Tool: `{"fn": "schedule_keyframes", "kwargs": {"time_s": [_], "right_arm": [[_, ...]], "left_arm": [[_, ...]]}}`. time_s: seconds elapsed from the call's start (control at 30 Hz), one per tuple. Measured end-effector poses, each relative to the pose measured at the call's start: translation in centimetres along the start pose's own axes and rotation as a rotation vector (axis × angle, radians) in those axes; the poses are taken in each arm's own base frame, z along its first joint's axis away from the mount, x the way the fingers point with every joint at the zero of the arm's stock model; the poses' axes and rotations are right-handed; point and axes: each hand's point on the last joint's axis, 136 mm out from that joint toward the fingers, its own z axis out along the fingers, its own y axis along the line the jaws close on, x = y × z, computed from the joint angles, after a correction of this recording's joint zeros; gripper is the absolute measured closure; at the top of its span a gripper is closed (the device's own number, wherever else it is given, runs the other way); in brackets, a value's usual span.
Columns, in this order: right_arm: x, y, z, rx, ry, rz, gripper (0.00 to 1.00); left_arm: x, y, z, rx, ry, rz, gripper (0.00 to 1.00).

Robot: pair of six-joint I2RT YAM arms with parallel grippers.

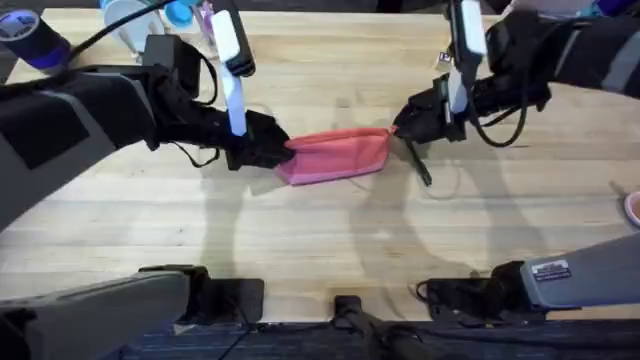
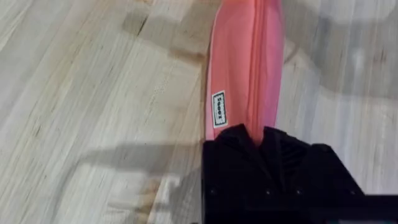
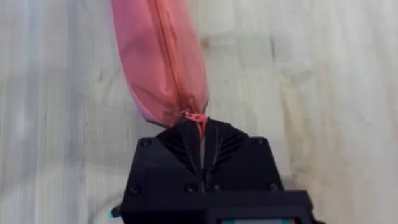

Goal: Unzip the bag, pick up the pens from the table one at a time and place them inside, then zip the bag closed.

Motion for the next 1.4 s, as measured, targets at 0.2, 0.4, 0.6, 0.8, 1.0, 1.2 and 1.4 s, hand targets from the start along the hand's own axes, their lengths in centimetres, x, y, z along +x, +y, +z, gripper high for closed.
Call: {"fn": "schedule_keyframes", "kwargs": {"time_s": [0.2,0.4,0.6,0.8,1.0,1.2,1.4], "right_arm": [[-2.8,-1.4,-1.6,0.066,0.017,-0.099,0.971],[-5.6,-0.8,-0.6,0.052,0.025,-0.210,0.971],[-8.2,0.6,1.5,0.008,0.002,-0.310,0.971],[-12.2,3.1,4.5,-0.045,-0.041,-0.468,0.971],[-14.3,4.0,6.3,-0.049,-0.070,-0.551,0.971],[-16.2,5.5,9.0,-0.089,-0.126,-0.615,0.971],[-17.0,6.2,9.6,-0.100,-0.142,-0.642,0.971]], "left_arm": [[0.0,0.0,0.0,0.000,0.000,0.000,0.958],[0.0,0.0,0.0,0.000,0.000,0.000,0.959],[0.0,0.0,0.0,0.002,0.000,-0.002,0.959],[0.0,-0.2,0.0,0.006,0.000,-0.006,0.958],[0.0,-0.2,0.0,0.006,0.000,-0.006,0.958],[0.0,-0.2,0.0,0.006,-0.001,-0.006,0.959],[0.0,-0.2,0.0,0.008,-0.003,-0.006,0.959]]}}
